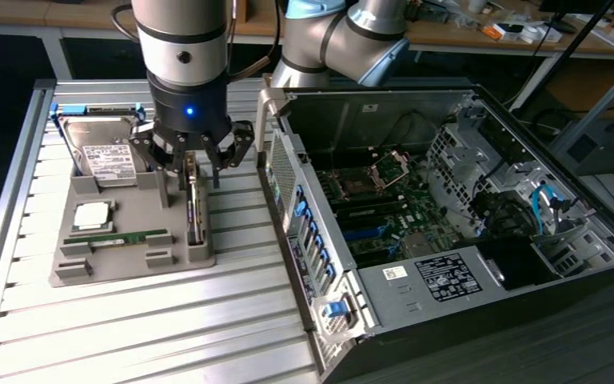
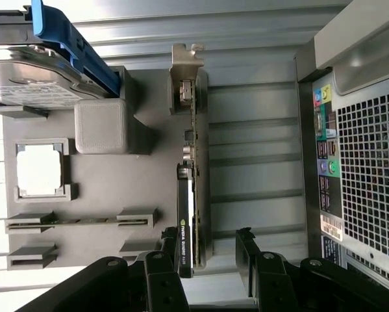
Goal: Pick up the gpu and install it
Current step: 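Pick up the gpu and move the gpu toward the slot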
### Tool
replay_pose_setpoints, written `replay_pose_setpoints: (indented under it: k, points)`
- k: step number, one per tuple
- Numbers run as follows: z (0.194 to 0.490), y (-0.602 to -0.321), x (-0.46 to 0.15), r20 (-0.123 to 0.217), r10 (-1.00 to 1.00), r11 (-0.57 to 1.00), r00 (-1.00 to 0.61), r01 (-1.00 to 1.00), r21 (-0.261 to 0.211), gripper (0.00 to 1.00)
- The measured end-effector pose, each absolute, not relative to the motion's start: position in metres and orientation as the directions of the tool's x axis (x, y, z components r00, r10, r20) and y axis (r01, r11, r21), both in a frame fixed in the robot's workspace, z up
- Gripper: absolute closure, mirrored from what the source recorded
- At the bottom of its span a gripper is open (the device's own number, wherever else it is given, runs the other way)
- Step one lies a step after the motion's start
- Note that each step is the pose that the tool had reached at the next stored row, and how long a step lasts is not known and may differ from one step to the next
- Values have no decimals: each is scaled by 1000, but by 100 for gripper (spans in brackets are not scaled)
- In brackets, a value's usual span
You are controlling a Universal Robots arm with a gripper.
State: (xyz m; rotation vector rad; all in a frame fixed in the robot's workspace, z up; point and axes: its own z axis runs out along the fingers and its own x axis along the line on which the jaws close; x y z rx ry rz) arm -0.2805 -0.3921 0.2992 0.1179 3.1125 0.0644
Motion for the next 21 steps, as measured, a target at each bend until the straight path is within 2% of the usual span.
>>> replay_pose_setpoints:
  k: [21]
  points:
    - [289,-392,-280,-25,76,996,-997,75,41,52]
